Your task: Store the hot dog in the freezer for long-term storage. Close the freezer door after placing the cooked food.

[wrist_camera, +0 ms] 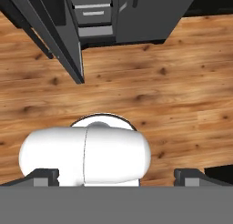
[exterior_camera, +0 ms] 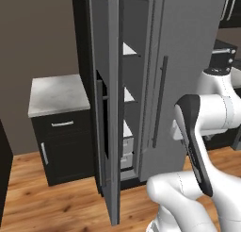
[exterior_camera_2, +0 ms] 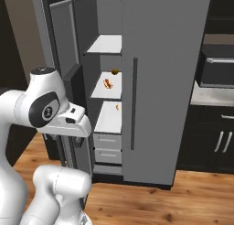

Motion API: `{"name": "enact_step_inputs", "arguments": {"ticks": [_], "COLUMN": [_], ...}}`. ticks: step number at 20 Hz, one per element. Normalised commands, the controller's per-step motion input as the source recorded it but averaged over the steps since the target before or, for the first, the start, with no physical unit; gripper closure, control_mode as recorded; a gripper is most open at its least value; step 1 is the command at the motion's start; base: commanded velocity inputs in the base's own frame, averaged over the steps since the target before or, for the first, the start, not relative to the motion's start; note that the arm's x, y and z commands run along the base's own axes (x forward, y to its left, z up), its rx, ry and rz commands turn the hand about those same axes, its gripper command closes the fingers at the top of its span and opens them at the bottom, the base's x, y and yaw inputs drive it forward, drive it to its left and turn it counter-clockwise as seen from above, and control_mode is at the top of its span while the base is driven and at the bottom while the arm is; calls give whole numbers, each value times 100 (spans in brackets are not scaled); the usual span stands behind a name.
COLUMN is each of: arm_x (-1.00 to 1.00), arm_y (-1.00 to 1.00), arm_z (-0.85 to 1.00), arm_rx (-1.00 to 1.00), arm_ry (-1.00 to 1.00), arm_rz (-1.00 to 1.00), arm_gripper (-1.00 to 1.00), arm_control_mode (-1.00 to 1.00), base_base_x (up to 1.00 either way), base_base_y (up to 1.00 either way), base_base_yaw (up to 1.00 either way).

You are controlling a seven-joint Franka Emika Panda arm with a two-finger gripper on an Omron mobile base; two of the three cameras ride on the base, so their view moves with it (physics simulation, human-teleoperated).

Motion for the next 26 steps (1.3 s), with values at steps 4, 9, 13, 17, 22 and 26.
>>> {"name": "enact_step_inputs", "arguments": {"ticks": [4,9,13,17,22,26], "arm_x": [0,0,0,9,49,75], "arm_y": [0,0,3,17,66,99], "arm_z": [0,0,0,0,0,0], "arm_rx": [0,0,0,-1,-10,-24], "arm_ry": [0,0,-3,-8,-15,-26], "arm_rz": [0,0,0,-4,-19,-31], "arm_gripper": [-100,-100,-100,-100,-100,-100], "arm_control_mode": [100,100,-100,-100,-100,-100], "base_base_x": [0,0,0,0,0,0], "base_base_y": [0,0,0,0,0,0], "base_base_yaw": [0,0,0,0,0,0]}}
